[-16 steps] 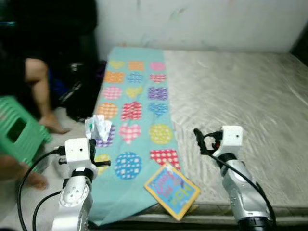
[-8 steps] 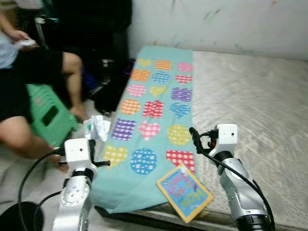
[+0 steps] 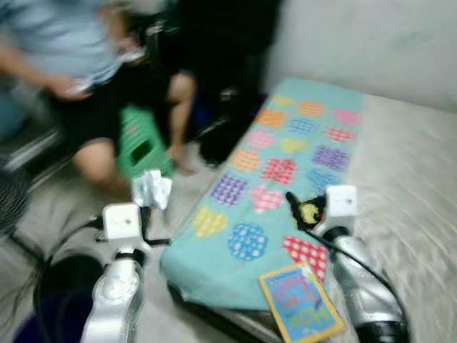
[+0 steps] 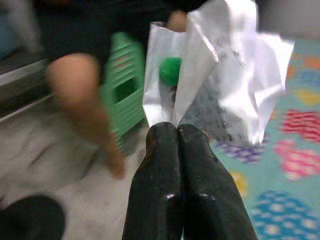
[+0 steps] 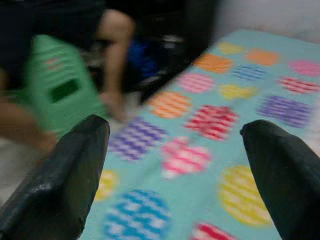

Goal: Clean up the room

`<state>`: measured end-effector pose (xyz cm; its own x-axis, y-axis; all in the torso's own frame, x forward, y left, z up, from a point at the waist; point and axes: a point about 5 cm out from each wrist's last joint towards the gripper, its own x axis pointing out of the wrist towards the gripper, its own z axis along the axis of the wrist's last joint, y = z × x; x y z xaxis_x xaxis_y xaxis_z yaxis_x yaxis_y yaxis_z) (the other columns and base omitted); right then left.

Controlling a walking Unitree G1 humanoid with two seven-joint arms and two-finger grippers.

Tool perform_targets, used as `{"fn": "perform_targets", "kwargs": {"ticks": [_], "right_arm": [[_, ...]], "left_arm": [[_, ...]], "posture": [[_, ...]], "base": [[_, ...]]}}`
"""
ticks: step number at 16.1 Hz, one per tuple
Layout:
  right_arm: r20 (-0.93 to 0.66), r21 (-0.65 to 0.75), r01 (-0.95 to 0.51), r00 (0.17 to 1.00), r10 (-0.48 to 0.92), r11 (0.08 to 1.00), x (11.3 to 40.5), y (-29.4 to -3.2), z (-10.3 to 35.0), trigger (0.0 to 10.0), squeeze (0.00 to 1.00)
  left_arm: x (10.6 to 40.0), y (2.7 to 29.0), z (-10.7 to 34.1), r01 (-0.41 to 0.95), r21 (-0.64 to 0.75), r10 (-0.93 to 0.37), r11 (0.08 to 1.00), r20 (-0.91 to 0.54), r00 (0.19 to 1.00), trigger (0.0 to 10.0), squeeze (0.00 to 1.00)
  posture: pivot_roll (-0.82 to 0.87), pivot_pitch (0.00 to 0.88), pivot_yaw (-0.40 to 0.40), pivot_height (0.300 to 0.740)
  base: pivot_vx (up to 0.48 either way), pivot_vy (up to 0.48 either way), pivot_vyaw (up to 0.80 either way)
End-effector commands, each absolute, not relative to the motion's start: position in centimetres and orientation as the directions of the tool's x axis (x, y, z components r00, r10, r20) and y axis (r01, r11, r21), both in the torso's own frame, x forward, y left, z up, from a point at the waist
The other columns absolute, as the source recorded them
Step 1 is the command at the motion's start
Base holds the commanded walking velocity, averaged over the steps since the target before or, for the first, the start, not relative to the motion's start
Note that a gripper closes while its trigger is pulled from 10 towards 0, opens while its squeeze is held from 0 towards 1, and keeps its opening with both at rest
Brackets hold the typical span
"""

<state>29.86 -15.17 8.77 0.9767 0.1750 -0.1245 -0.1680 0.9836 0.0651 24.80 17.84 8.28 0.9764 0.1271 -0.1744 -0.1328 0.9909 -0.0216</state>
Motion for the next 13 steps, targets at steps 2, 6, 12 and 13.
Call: {"fn": "perform_targets", "kwargs": {"ticks": [2, 6, 12, 13], "right_arm": [[-0.124, 0.061, -0.171, 0.976, 0.178, 0.983, 29.78, -15.38, 8.78, 10.0, 0.0], [-0.123, 0.073, -0.178, 0.975, 0.186, 0.981, 29.73, -15.21, 8.75, 10.0, 0.0], [-0.121, 0.083, -0.193, 0.972, 0.202, 0.978, 29.65, -14.93, 8.69, 10.0, 0.0], [-0.12, 0.083, -0.195, 0.972, 0.204, 0.977, 29.64, -14.89, 8.7, 10.0, 0.0]], "left_arm": [[24.97, 17.77, 8.57, -0.136, -0.019, 0.131, 0.991, -0.163, 0.978, 0.0, 0.0], [24.95, 17.89, 8.56, -0.144, -0.014, 0.14, 0.989, -0.162, 0.977, 0.0, 0.0], [24.96, 17.89, 8.54, -0.143, -0.009, 0.139, 0.99, -0.162, 0.977, 0.0, 0.0], [24.97, 17.9, 8.53, -0.143, -0.008, 0.14, 0.99, -0.162, 0.977, 0.0, 0.0]], "posture": [[-0.11, 0.0, -0.001, 0.74], [-0.11, 0.0, 0.0, 0.74], [-0.11, 0.0, 0.004, 0.74], [-0.11, 0.0, 0.004, 0.74]], "base": [[0.0, 0.0, 0.8], [0.0, 0.0, 0.8], [0.0, 0.0, 0.8], [0.0, 0.0, 0.8]]}}
